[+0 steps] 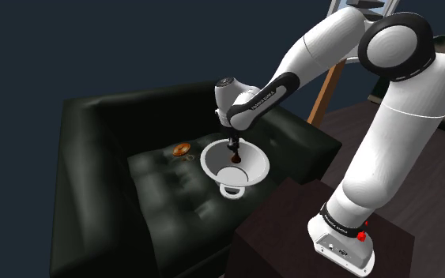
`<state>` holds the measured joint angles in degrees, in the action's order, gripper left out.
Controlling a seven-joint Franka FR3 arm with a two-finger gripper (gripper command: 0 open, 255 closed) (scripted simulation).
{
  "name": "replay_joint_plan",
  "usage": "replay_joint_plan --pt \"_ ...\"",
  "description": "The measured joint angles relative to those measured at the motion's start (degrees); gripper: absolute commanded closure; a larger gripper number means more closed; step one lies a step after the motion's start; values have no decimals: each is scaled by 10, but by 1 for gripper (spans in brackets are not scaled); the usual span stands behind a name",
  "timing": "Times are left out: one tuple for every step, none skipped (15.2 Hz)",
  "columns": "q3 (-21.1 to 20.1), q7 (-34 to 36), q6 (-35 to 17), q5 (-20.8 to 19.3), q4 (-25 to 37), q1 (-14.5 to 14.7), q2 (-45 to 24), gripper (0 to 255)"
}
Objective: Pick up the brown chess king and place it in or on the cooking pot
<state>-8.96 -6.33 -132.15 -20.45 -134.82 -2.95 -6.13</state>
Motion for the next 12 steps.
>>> replay_joint_plan --pt "0 0 0 0 0 0 0 0" --pt "0 0 0 0 0 0 0 0" --pt "0 0 0 0 0 0 0 0" --pt "0 0 0 0 0 0 0 0" --pt "0 0 0 0 0 0 0 0" --pt "0 0 0 0 0 0 0 0" --pt "0 0 0 0 0 0 0 0" --pt "-2 -3 9 4 4 1 6 0" --pt "-4 -8 21 11 5 2 18 0" --pt "-6 -11 36 17 13 4 24 0" --pt "-8 -13 49 22 19 6 32 0" --pt "-10 -16 60 26 26 7 36 0"
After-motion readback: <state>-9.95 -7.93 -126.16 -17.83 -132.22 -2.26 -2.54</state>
